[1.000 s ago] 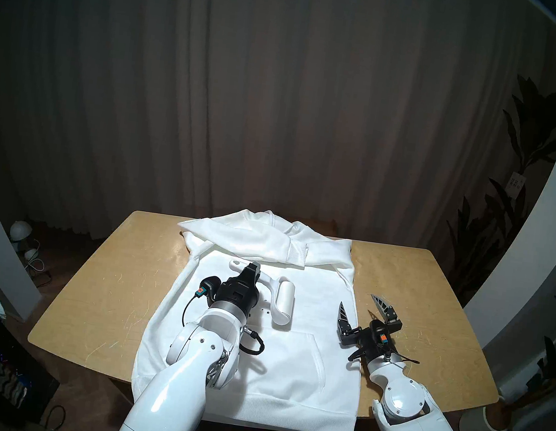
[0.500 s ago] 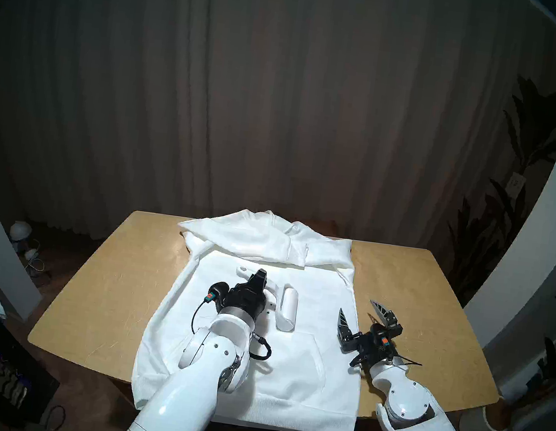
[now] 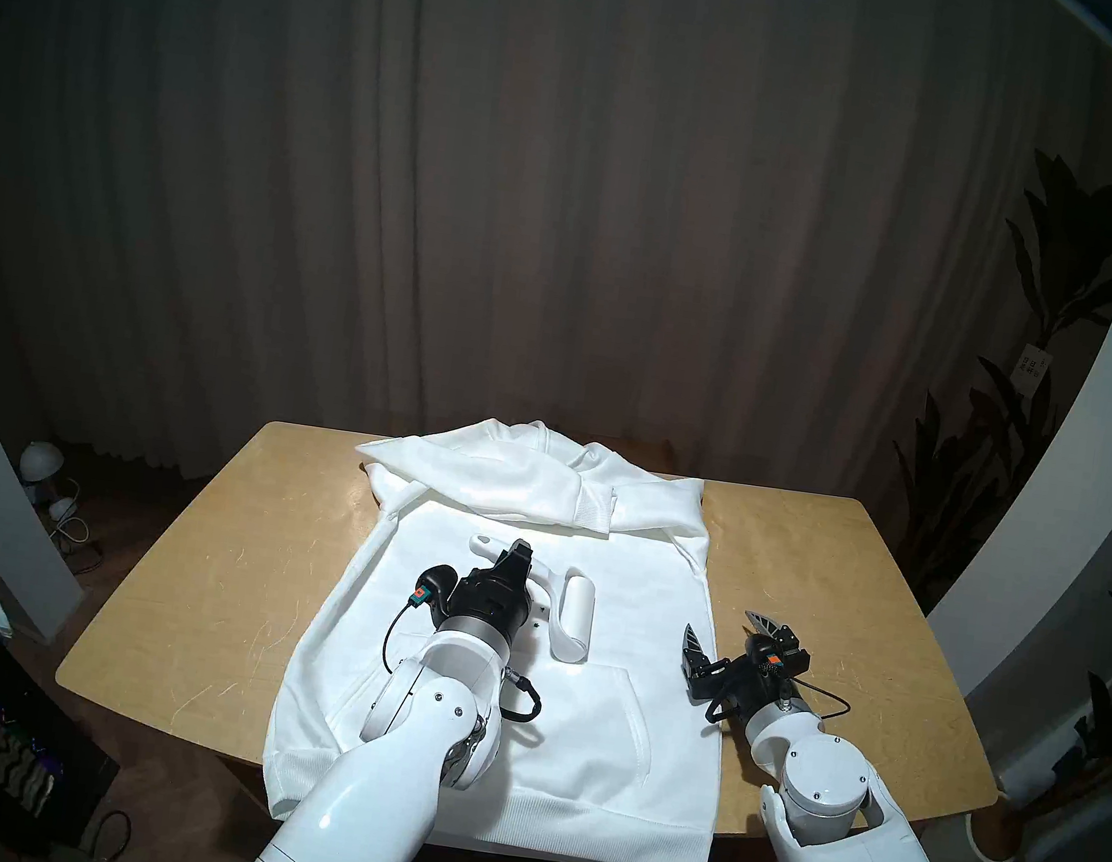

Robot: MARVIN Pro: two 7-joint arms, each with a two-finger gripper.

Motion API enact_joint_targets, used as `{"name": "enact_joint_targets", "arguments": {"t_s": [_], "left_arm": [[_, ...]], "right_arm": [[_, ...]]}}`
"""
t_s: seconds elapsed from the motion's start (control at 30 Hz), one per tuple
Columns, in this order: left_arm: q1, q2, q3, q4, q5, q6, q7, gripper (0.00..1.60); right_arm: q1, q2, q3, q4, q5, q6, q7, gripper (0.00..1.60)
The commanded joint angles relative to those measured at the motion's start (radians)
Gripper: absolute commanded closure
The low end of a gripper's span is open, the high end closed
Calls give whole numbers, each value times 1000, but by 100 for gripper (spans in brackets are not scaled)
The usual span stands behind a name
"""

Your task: Use the fur roller to clean a top

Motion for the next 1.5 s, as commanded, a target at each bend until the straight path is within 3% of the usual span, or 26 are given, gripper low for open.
{"name": "enact_joint_targets", "arguments": {"t_s": [0.0,0.27,0.4,0.8,1.13,1.47], "left_arm": [[-17,-3,-6,-2,2,-8,-10,160],[-25,6,2,16,29,-22,-21,160],[-23,4,0,13,28,-20,-1,160],[10,10,-45,-3,3,-31,42,160],[1,3,-64,46,-2,-69,27,160],[14,40,-103,43,11,-88,16,160]], "right_arm": [[30,19,-42,4,-125,-27,-67,0],[40,13,-53,36,-147,-32,-87,0],[52,18,-61,36,-149,32,-73,0],[69,46,-71,37,-135,62,-14,0],[57,59,-71,25,-140,92,-1,0],[51,58,-68,14,-136,94,1,0]]}}
